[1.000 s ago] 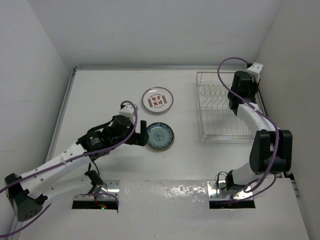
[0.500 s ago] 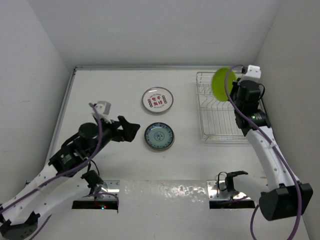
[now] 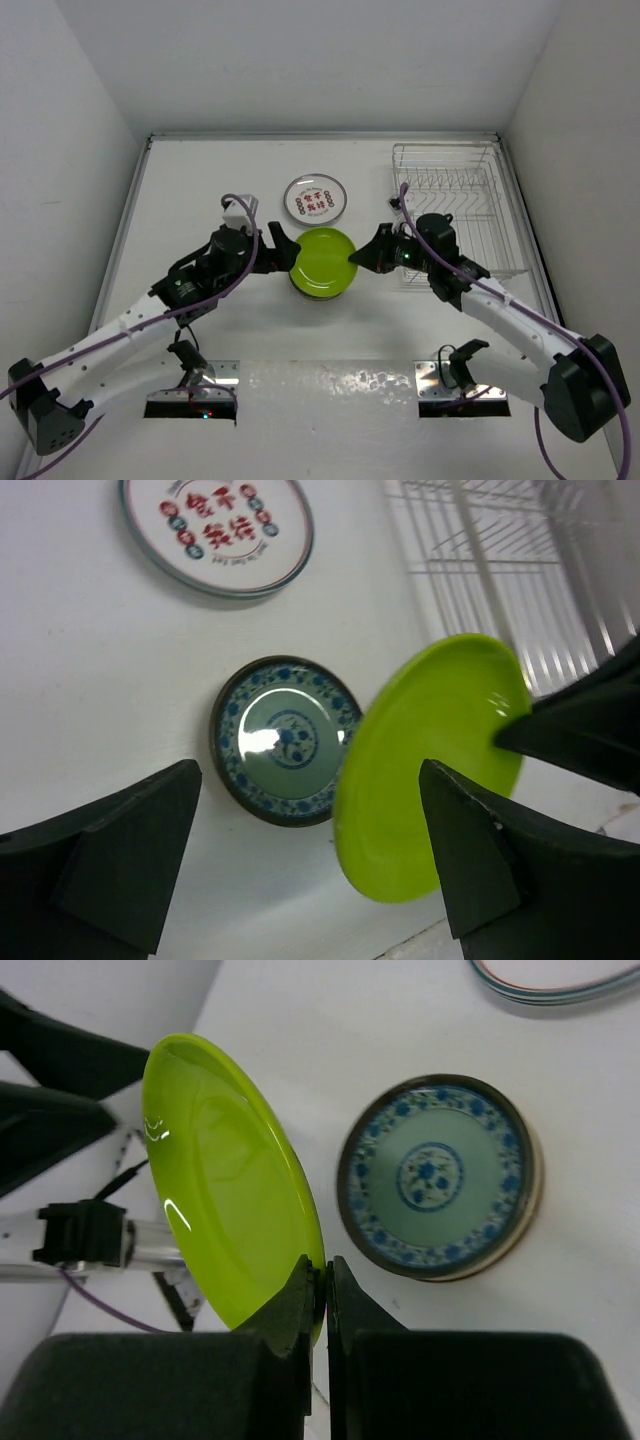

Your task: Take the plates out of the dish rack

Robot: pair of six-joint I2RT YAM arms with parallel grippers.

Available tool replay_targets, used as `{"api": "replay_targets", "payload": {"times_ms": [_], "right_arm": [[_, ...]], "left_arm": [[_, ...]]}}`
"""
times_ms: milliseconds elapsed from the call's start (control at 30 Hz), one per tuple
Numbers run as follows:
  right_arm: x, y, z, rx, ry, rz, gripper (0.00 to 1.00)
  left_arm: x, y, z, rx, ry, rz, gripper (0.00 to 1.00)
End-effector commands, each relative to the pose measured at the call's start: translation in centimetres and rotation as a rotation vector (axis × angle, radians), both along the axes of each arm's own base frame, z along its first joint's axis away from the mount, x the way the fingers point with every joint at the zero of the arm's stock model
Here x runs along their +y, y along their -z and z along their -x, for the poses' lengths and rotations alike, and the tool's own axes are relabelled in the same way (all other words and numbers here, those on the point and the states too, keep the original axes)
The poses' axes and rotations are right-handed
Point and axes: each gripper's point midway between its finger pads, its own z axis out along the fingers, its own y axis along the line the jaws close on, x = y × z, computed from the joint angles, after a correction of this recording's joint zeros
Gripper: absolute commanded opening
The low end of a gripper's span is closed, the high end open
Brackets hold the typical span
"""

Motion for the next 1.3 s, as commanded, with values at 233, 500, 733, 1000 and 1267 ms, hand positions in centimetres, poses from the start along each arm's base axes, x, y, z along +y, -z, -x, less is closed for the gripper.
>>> {"api": "replay_targets", "payload": {"times_ms": [233, 500, 733, 1000, 1267], "right_arm": [[4.9, -4.9, 2.3, -0.086, -0.144, -0.256, 0.00], [3.3, -1.5, 1.8, -0.046, -0.041, -0.155, 0.36], [-2.8, 0.9, -0.4, -0.098, 0.231, 0.137, 0.99], [-9.5, -1.1, 0.1, -0.182, 0.440, 0.331, 0.99], [-10.6, -2.1, 1.0, -0.221, 0.420, 0.378, 0.99]], "left_arm": [[-1.5, -0.8, -0.7, 0.003, 0.018, 0.054, 0.34], [-2.0, -0.4, -0.8, 0.019, 0.020, 0.072, 0.00], [-1.5, 1.0, -2.4, 0.020, -0.063, 0.048, 0.00], [-2.3, 5.6, -5.3, 0.080, -0.125, -0.050, 0.00], [-3.1, 10.2, -7.3, 0.172, -0.136, -0.108, 0.01]]}}
